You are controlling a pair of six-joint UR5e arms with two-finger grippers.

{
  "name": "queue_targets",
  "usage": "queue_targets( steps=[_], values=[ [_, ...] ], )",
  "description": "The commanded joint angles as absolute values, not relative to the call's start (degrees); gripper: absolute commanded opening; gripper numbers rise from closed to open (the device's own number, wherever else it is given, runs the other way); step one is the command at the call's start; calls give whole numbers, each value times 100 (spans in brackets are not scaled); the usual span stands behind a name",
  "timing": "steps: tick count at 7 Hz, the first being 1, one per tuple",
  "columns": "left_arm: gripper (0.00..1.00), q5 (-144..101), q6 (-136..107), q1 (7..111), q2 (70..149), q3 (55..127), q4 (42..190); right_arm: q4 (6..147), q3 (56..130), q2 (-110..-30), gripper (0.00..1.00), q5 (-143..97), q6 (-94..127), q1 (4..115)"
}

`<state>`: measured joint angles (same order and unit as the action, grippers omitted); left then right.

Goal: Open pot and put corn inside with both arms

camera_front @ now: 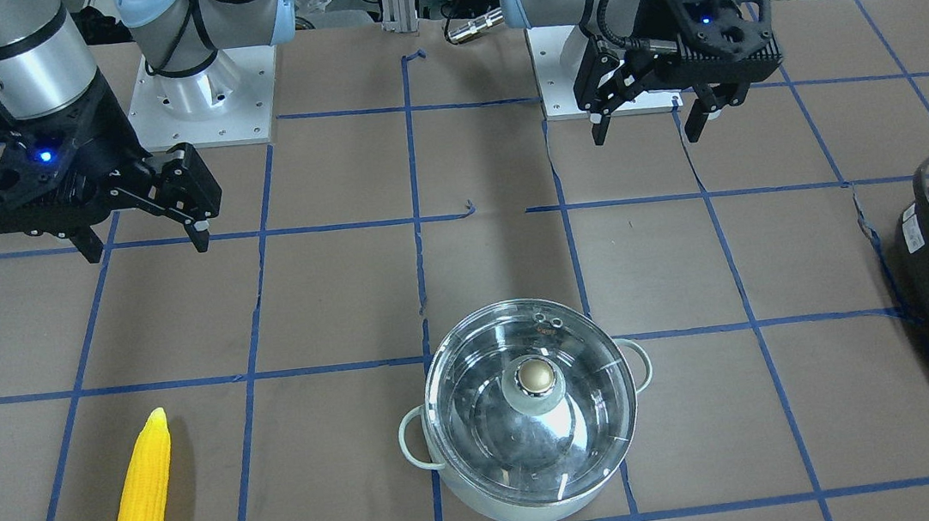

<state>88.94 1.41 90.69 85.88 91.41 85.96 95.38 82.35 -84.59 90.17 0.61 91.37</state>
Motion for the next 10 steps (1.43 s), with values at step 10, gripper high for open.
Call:
queue_targets(
  steps=[10],
  values=[
    [100, 8904, 141, 9035, 8622, 9053, 8657, 9545, 8235, -8455, 100, 9026, 62, 9132]
  ],
)
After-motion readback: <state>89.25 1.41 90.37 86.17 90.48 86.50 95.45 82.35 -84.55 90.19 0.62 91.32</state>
